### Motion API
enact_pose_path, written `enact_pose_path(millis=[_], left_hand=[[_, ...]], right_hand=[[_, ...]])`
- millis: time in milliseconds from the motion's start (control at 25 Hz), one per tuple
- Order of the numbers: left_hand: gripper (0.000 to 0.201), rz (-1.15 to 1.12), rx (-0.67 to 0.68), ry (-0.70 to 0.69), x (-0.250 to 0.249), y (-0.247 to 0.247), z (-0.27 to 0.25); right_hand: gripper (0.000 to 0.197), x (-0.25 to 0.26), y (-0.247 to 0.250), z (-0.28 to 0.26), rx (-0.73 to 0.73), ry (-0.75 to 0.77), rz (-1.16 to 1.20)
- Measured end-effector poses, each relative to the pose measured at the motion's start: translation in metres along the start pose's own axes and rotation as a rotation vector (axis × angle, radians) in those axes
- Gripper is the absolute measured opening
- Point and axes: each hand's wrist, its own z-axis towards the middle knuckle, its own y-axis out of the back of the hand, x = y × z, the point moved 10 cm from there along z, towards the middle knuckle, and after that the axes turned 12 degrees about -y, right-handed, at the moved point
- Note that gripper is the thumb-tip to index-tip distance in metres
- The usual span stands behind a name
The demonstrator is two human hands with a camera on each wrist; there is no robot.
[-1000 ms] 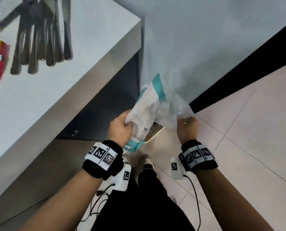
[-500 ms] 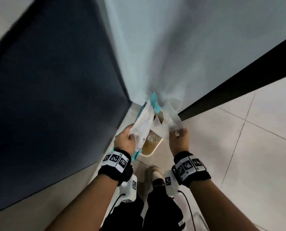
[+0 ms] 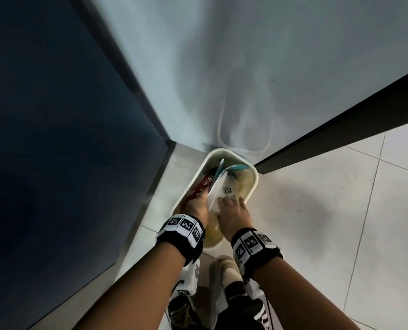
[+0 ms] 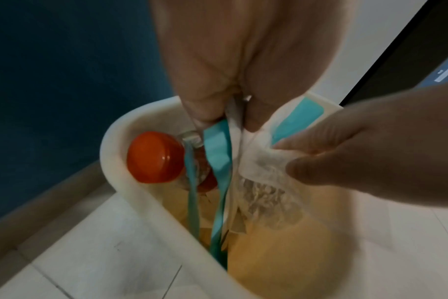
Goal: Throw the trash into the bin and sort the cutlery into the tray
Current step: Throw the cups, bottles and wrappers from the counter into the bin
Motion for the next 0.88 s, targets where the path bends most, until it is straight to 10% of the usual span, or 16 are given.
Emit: enact_pose_path(millis=[160,320,880], left_hand=[[0.062,0.083,0.128,0.04,0.003,-0.013,0.008],[0.066,-0.146,-0.097,0.145,-0.007,0.031,-0.025],[0.026,-0.656,-0.477,-0.005,-0.201,0.271,-0.331]], right_hand=[[0.062,0.004,-0.003,0.008,-0.001,-0.002,-0.145],[0.058,-0.001,0.043,-0.022,-0.019,0.012,0.002],[0.038,0.049,0.363,-0.277,-0.199,0.277,-0.147]])
